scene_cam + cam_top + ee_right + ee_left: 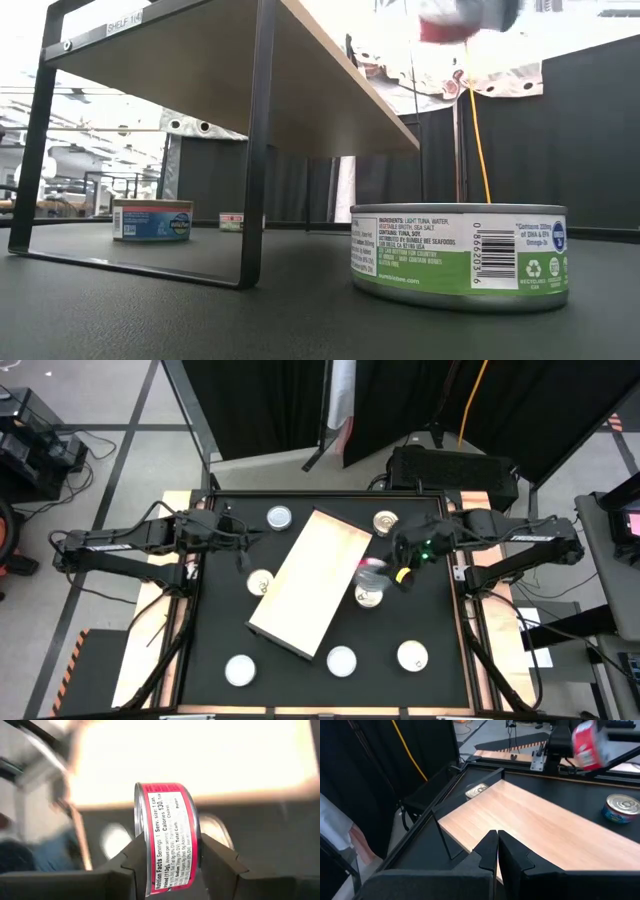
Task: Stack canned seafood by type on shelf
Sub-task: Put the red tuna can on the shelf
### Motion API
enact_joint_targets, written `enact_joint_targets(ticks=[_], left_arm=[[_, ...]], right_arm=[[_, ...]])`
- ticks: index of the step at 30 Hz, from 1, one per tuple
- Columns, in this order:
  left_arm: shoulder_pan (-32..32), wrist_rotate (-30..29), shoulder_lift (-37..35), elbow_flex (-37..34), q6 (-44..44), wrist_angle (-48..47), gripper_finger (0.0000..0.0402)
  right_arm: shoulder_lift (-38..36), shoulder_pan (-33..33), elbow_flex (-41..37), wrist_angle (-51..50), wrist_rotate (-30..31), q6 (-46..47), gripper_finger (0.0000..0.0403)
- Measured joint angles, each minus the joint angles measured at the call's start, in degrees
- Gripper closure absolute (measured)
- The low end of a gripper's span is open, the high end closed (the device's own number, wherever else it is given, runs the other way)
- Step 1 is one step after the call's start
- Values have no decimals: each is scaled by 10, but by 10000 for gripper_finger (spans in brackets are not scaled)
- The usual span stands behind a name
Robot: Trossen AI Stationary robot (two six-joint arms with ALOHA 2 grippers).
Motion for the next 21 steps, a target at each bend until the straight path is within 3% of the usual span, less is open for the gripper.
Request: enact_joint_targets(ticks=[6, 12, 16, 21], left_arm=[[0, 0, -1, 0, 9, 5, 384], [0, 0, -6, 0, 5, 10, 384], [0, 2, -9, 0, 5, 10, 384], [0, 8, -13, 0, 5, 9, 384]], right_arm=[[2, -4, 2, 219, 6, -100, 268], [6, -4, -11, 295, 111, -125, 268], [8, -3, -75, 373, 121, -95, 268], [8, 0, -216, 571, 125, -37, 268]])
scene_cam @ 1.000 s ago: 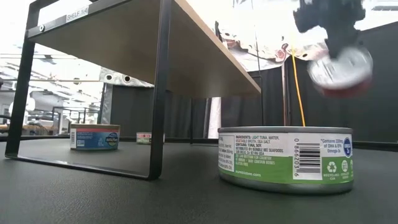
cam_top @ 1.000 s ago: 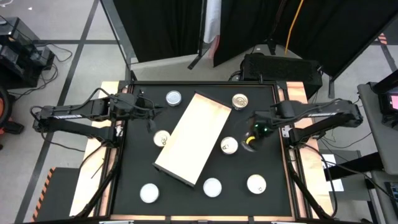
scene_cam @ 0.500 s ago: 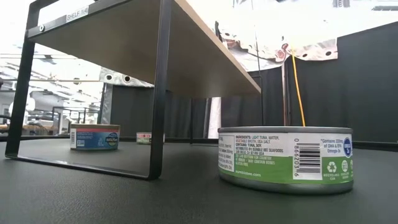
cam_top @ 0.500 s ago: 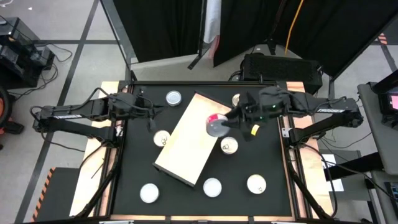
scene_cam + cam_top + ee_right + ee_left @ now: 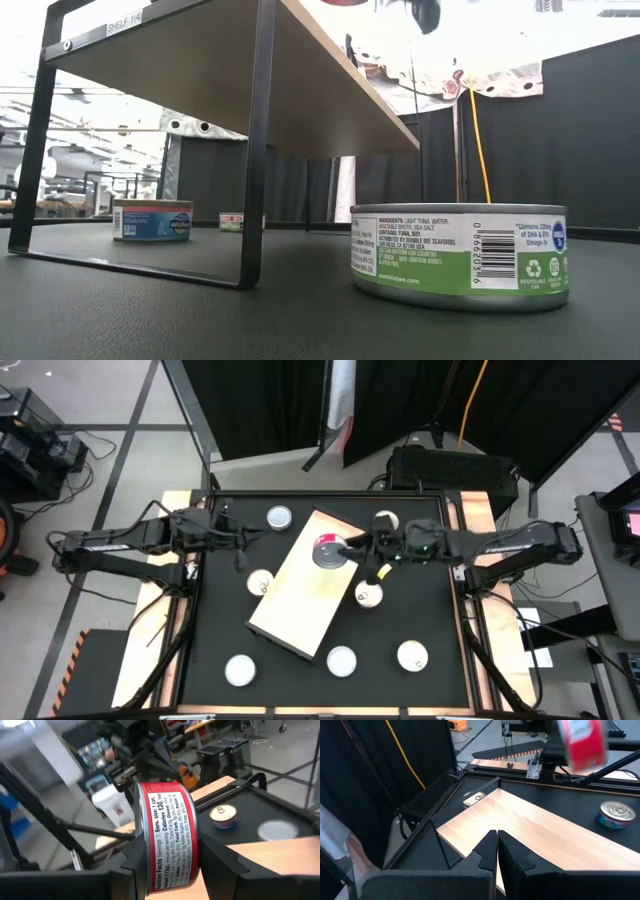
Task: Stack canned seafood by type on shelf
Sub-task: Put the red tuna can on the shelf
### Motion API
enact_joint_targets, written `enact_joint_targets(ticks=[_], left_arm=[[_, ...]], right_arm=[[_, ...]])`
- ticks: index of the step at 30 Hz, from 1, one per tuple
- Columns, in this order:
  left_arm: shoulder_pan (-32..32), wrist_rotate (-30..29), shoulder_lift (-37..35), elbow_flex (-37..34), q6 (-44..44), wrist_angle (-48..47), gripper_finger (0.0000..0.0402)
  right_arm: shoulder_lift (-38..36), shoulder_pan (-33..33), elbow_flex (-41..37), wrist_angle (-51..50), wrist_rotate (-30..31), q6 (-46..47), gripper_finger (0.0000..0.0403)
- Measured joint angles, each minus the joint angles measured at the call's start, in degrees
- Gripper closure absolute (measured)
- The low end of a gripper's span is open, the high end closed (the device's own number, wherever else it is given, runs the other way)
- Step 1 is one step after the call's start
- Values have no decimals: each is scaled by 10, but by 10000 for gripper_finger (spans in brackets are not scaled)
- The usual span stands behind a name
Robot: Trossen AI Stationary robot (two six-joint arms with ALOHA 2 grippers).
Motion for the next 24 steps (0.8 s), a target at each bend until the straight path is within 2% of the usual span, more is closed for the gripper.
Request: enact_joint_targets(ticks=[5, 9, 15, 18, 24], left_arm=[[0, 4, -6, 0, 2, -16, 384], [0, 5, -9, 0, 5, -43, 384], [-3, 8, -13, 0, 14, -48, 384], [-9, 12, -14, 0, 15, -47, 384], [-22, 22, -14, 0, 15, -47, 384]], right_arm=[[12, 2, -142, 219, 51, 85, 267], [25, 13, -215, 308, 116, 152, 267], [29, 26, -243, 309, 176, 207, 267], [28, 23, -243, 303, 179, 219, 267], [29, 18, -243, 216, 198, 282, 266]])
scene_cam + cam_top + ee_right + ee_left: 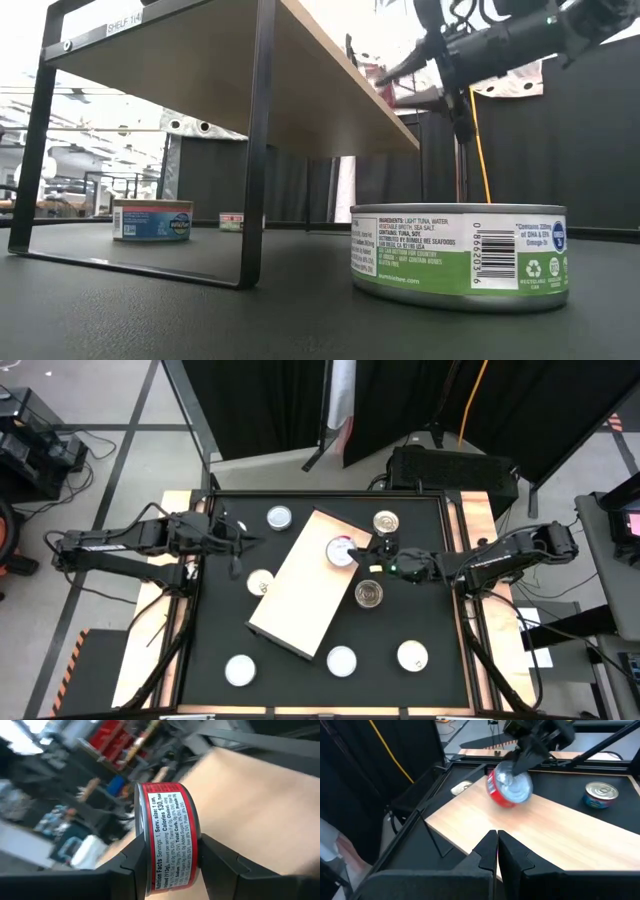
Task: Stack canned seafood by type on shelf
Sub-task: Put the red tuna can on the shelf
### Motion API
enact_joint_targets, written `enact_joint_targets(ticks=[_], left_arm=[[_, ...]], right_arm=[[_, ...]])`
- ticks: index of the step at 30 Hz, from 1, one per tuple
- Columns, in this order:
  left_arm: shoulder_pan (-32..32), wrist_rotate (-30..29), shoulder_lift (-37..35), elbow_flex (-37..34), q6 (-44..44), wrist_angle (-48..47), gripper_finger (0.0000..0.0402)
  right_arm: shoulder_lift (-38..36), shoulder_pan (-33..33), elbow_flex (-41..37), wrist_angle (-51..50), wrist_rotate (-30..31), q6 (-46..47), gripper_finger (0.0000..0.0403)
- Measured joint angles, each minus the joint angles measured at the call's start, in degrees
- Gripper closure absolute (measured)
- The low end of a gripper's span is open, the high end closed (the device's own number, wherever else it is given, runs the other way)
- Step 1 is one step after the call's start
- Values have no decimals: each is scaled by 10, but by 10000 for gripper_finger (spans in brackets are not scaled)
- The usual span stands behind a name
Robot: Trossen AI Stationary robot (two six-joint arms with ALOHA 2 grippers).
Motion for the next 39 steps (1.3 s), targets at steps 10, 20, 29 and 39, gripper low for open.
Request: enact_joint_targets(ticks=[10, 20, 29, 39], left_arm=[[-5, 0, 0, 0, 0, 1, 384], [-5, 0, 0, 0, 0, 0, 384], [-5, 0, 0, 0, 0, 0, 384], [-5, 0, 0, 0, 0, 0, 384]], right_arm=[[-1, -14, 1, -19, 8, 12, 245], [-1, -25, 1, -30, 9, 16, 198], [-1, -25, 1, -30, 16, -10, 137], [-1, -20, 1, -29, 22, -34, 99]])
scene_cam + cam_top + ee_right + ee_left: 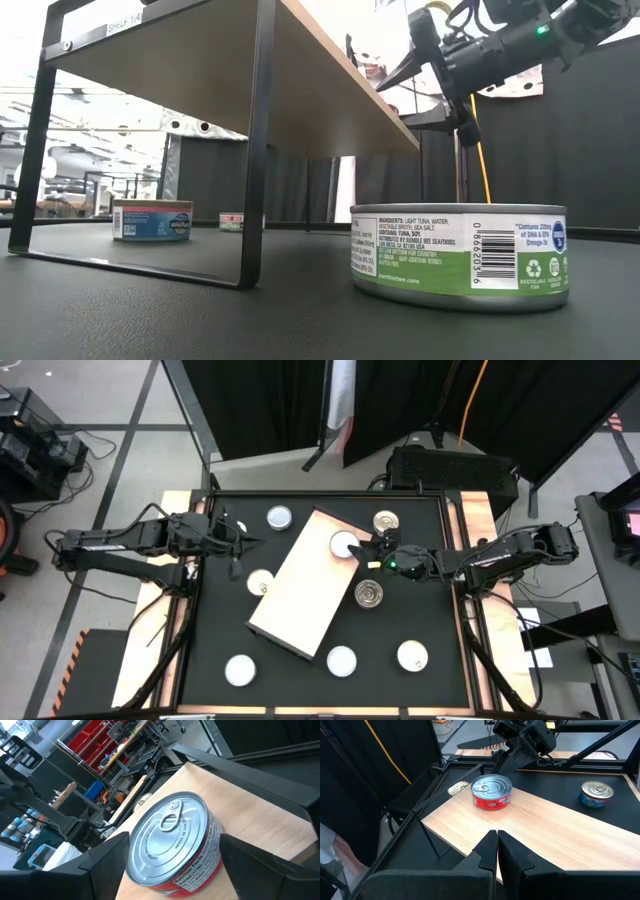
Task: Stack canned seafood by type on shelf
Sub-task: Put the red tuna can on the shelf
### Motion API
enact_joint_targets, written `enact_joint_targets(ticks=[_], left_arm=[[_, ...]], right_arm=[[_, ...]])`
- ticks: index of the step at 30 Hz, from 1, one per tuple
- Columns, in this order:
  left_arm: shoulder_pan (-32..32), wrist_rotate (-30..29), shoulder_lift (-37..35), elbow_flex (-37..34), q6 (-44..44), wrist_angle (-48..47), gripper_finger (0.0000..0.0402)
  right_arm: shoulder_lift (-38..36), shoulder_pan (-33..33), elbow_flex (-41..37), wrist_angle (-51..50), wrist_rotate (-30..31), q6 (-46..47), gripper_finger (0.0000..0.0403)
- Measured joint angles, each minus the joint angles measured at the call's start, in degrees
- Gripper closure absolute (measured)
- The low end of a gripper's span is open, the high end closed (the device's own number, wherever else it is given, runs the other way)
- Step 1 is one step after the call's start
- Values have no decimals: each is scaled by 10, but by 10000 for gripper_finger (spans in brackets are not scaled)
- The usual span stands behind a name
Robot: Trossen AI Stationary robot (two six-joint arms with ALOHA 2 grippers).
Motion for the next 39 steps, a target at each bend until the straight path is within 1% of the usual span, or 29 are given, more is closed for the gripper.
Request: enact_joint_targets(ticks=[6, 10, 16, 17, 22, 25, 28, 31, 33, 35, 37, 39], left_arm=[[0, 0, 0, 0, 0, -1, 384], [0, 0, 0, 0, 0, -4, 384], [-2, 0, 2, 0, -1, -4, 384], [-3, 0, 3, 0, -5, -4, 384], [-17, 1, 15, 0, -4, 2, 384], [-27, 18, 31, 0, 7, 36, 384], [-33, 32, 57, 0, 24, 91, 384], [-37, 32, 87, 0, 30, 126, 384], [-37, 32, 102, 0, 30, 124, 384], [-37, 29, 109, 0, 22, 113, 384], [-37, 26, 107, 0, 4, 102, 384], [-38, 25, 102, 0, -14, 95, 384]], right_arm=[[-6, 12, 0, -2, 0, -25, 99], [-33, 27, 15, -27, -1, -64, 99], [-89, 40, 72, -207, 9, -115, 99], [-95, 45, 82, -227, 8, -126, 99], [-115, 91, 114, -272, -35, -199, 99], [-124, 129, 133, -336, -49, -224, 99], [-129, 165, 142, -414, -41, -223, 102], [-129, 193, 143, -489, 4, -196, 115], [-125, 205, 143, -543, 30, -164, 126], [-121, 215, 142, -590, 39, -133, 136], [-119, 224, 142, -614, 40, -115, 146], [-117, 231, 142, -619, 29, -118, 155]])
